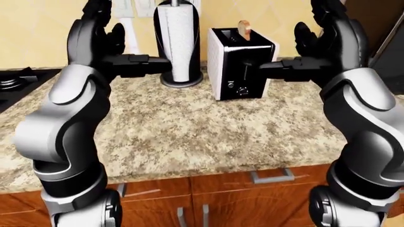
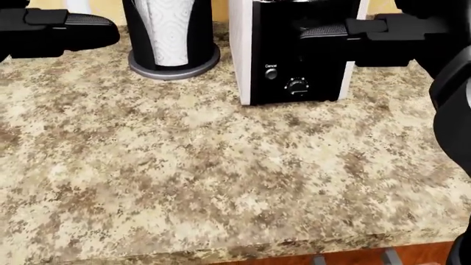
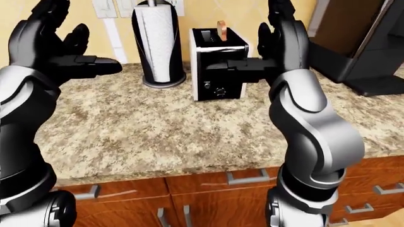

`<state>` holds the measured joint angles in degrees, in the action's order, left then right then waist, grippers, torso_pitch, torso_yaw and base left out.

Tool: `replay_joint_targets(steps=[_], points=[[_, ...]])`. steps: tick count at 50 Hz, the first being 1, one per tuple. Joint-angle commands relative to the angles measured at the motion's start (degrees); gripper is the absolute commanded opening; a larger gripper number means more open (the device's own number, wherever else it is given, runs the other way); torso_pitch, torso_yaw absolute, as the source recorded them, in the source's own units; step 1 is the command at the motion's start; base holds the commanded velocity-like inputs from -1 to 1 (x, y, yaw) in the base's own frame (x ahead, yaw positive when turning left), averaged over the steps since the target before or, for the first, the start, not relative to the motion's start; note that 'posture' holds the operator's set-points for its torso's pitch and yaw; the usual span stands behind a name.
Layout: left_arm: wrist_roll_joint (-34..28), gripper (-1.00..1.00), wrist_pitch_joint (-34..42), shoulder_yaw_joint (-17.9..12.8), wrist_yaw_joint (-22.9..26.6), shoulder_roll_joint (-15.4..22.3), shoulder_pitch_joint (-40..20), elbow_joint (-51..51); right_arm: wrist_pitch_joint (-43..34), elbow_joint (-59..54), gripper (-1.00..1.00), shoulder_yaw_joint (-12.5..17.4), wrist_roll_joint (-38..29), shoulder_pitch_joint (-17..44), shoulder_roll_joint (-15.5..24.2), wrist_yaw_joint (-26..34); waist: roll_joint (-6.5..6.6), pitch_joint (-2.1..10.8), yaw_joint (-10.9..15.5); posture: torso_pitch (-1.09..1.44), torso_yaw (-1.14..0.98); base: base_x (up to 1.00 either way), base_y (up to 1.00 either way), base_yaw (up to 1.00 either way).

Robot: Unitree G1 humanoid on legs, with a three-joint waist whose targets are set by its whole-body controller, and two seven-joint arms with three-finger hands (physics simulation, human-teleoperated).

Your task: Push down the lever of the toaster to turn it on.

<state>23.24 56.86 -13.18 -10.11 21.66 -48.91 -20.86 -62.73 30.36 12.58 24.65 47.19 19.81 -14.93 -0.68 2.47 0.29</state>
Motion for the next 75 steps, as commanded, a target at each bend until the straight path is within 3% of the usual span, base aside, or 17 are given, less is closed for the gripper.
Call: replay_joint_targets(steps=[1,6,8,12,18,26,32,44,48,59,75], points=[[1.90,1.00,2.76,0.20,0.28,0.38,-2.81,-1.71,1.97,0.84,1.00,0.43,-0.32,1.65,0.46,0.43,0.05,1.46,-0.03,-0.20,0.00,0.00,0.00,0.00],[0.87,1.00,3.72,1.21,1.63,0.13,-2.41,-1.45,1.82,1.00,1.00,0.07,-0.55,1.58,0.19,0.38,0.06,3.35,0.10,-0.25,0.00,0.00,0.00,0.00],[-0.93,1.00,-1.13,1.37,2.49,-0.32,-0.67,-2.34,2.49,0.56,1.00,-0.20,-1.06,1.07,-0.03,0.80,0.07,4.16,0.11,-0.26,0.00,0.00,0.00,0.00],[-2.13,1.00,-1.57,1.20,2.97,-0.76,-0.34,-1.96,2.30,0.48,1.00,-1.09,-1.94,1.28,-0.89,1.06,0.01,5.49,0.06,-0.26,0.00,0.00,0.00,0.00],[-3.22,1.00,-2.82,1.17,3.15,-1.58,-0.07,-1.88,5.39,-2.76,1.00,-3.38,-5.43,1.13,-2.27,2.86,0.00,6.61,0.23,-0.26,0.00,0.00,0.00,0.00],[-1.37,1.00,-3.48,-0.14,1.44,-1.50,-0.72,-1.21,10.82,-13.30,1.00,-6.41,-12.86,5.57,-4.72,6.83,0.24,7.59,0.42,-0.26,0.00,0.00,0.00,0.00],[0.01,1.00,-1.79,1.00,1.03,-1.11,-1.31,-1.34,12.91,-17.82,1.00,-6.58,-16.12,7.19,-6.33,9.20,0.34,8.40,0.76,-0.29,0.00,0.00,0.00,0.00],[-1.57,1.00,1.86,2.60,3.04,-1.22,-2.20,-2.17,14.32,-21.28,1.00,-6.25,-18.12,8.61,-7.92,10.34,0.50,12.50,1.45,-0.41,0.00,0.00,0.00,0.00],[-1.47,1.00,-1.28,0.59,2.61,-2.37,-1.91,-3.12,15.89,-22.81,1.00,-6.86,-18.52,7.72,-8.13,10.46,0.32,13.63,1.65,-0.43,0.00,0.00,0.00,0.00],[2.25,1.00,-2.28,-0.10,-0.10,-1.04,-2.19,-3.13,19.56,-28.44,1.00,-7.23,-19.37,8.04,-9.17,11.02,0.33,14.40,1.48,-0.43,0.00,0.00,0.00,0.00],[3.42,1.00,-3.13,0.28,-0.87,-0.19,-1.76,-2.86,15.75,-23.88,1.00,-9.05,-20.76,6.13,-11.89,11.95,0.46,14.33,1.09,-0.43,0.00,0.00,0.00,0.00]])
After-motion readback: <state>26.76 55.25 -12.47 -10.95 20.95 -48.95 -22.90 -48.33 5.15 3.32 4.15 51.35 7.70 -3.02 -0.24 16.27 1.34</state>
